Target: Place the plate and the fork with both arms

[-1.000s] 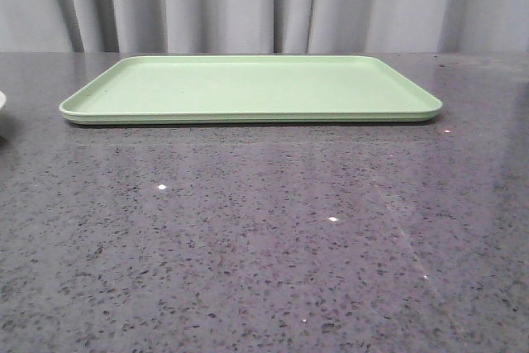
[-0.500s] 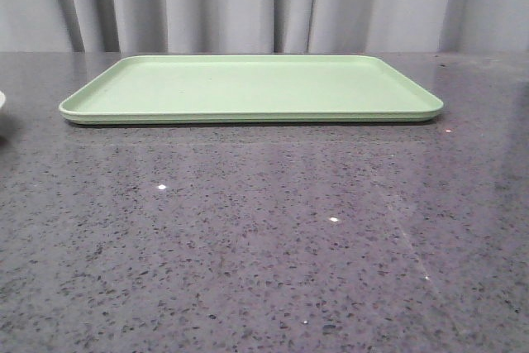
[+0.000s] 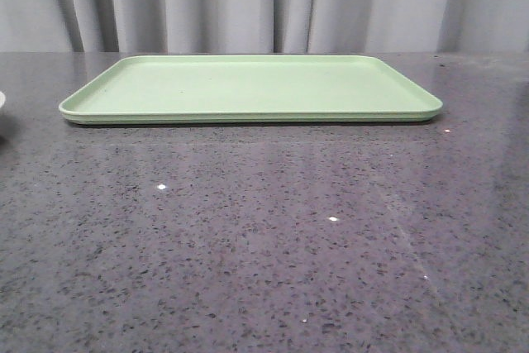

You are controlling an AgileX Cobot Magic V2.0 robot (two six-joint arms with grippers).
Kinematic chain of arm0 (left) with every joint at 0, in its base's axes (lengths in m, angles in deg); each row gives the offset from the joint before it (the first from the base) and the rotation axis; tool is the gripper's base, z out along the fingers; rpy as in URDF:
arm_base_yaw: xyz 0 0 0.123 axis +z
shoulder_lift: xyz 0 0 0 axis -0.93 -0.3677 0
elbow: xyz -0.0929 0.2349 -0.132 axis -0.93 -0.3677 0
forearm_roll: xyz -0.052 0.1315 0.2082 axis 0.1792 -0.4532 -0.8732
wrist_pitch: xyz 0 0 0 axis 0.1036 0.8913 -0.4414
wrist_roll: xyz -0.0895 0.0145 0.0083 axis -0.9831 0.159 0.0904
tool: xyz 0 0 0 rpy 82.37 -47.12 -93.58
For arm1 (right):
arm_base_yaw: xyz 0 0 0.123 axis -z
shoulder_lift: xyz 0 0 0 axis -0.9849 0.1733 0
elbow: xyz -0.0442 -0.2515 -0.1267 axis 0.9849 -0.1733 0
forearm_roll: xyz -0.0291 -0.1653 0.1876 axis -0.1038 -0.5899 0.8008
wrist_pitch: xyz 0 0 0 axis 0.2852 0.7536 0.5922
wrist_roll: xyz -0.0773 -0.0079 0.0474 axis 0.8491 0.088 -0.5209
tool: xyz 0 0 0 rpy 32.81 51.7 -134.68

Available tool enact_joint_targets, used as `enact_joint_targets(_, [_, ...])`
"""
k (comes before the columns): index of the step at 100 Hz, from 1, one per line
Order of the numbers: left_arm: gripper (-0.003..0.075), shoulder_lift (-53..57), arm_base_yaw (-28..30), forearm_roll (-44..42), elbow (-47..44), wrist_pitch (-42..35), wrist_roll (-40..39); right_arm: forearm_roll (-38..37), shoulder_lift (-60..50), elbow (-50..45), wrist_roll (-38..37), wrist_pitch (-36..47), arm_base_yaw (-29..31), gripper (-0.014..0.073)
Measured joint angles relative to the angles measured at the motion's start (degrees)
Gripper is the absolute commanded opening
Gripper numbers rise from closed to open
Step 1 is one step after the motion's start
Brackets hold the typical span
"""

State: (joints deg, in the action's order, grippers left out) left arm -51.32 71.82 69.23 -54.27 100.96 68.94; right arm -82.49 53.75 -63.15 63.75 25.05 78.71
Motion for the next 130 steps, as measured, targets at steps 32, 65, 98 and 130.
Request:
enact_joint_targets(32, [-0.002, -22.22, -1.12, 0.0, 24.69, 30.72, 0.0, 0.03, 16.66, 17.27, 0.0, -17.5, 0.0, -0.0069])
enact_joint_targets(65, [-0.002, -27.35, -1.14, 0.22, 31.36, 35.01, 0.0, 1.78, 19.15, 21.26, 0.0, -19.45, 0.0, -0.0066])
enact_joint_targets(98, [0.0295, -27.35, -1.14, 0.22, 31.36, 35.24, 0.41, 2.02, 19.15, 21.26, 0.0, -19.45, 0.0, 0.0177])
enact_joint_targets(130, [0.0666, -27.35, -1.14, 0.22, 31.36, 35.24, 0.91, 2.02, 19.15, 21.26, 0.0, -19.57, 0.0, 0.0495])
